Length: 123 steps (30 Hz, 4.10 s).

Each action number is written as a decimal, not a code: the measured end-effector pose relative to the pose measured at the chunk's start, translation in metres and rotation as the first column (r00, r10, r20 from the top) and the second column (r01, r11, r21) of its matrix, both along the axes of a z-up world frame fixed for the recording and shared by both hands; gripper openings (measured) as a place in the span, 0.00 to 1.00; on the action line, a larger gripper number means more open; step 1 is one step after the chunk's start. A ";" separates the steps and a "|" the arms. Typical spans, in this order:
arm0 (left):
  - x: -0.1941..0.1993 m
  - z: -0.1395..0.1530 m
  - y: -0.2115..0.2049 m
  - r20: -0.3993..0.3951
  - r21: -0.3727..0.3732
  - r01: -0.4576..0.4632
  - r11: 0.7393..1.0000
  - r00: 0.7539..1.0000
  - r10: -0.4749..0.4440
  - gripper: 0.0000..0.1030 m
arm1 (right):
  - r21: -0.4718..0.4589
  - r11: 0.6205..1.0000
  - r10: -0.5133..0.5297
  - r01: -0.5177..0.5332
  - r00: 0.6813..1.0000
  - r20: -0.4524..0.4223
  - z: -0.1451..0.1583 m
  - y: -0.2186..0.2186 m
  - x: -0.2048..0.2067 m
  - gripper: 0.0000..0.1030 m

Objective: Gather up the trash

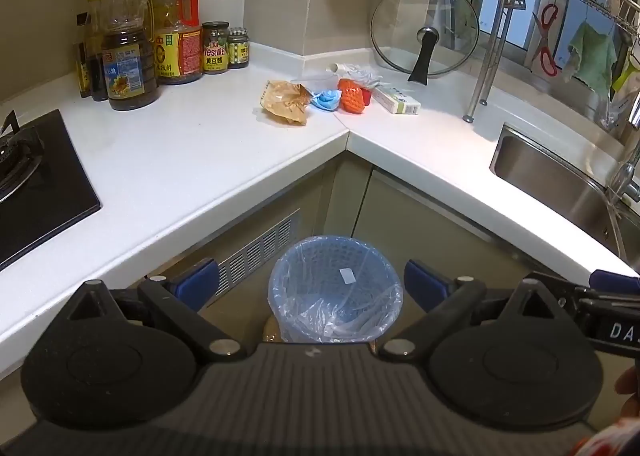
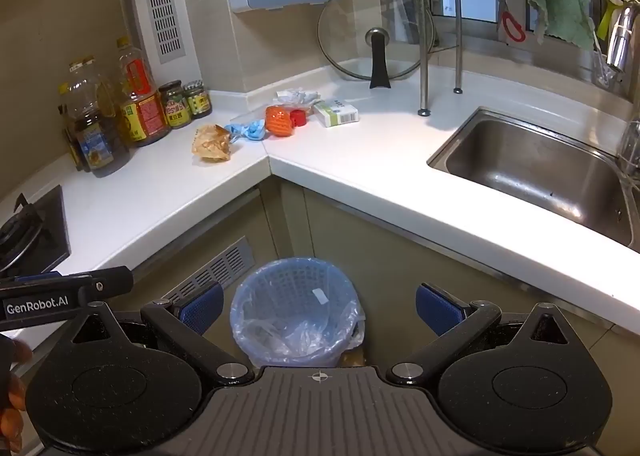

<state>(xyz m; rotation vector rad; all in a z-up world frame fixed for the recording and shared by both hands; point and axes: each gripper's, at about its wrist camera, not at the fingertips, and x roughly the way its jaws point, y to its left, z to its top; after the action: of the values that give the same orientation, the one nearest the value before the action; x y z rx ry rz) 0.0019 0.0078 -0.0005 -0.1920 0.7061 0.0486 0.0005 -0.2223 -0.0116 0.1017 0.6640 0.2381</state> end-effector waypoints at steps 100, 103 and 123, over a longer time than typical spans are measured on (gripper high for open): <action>0.007 -0.002 -0.003 -0.012 -0.008 0.018 1.000 1.000 -0.018 0.95 | 0.014 1.000 -0.015 0.014 1.000 0.010 0.001 0.002 0.006 0.99; 0.017 0.001 0.007 -0.004 -0.017 0.028 0.999 1.000 -0.028 0.95 | 0.024 0.999 -0.032 0.031 0.999 0.022 0.005 0.007 0.019 0.99; 0.180 0.002 0.046 0.122 -0.044 -0.006 0.999 0.992 0.012 0.95 | 0.053 0.995 0.072 -0.084 0.979 0.191 0.005 0.021 0.187 0.99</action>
<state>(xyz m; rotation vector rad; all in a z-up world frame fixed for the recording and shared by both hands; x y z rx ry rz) 0.1817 0.0542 0.0017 -0.2382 0.5840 0.0298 0.1872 -0.2012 -0.0068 0.1104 0.4721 0.3396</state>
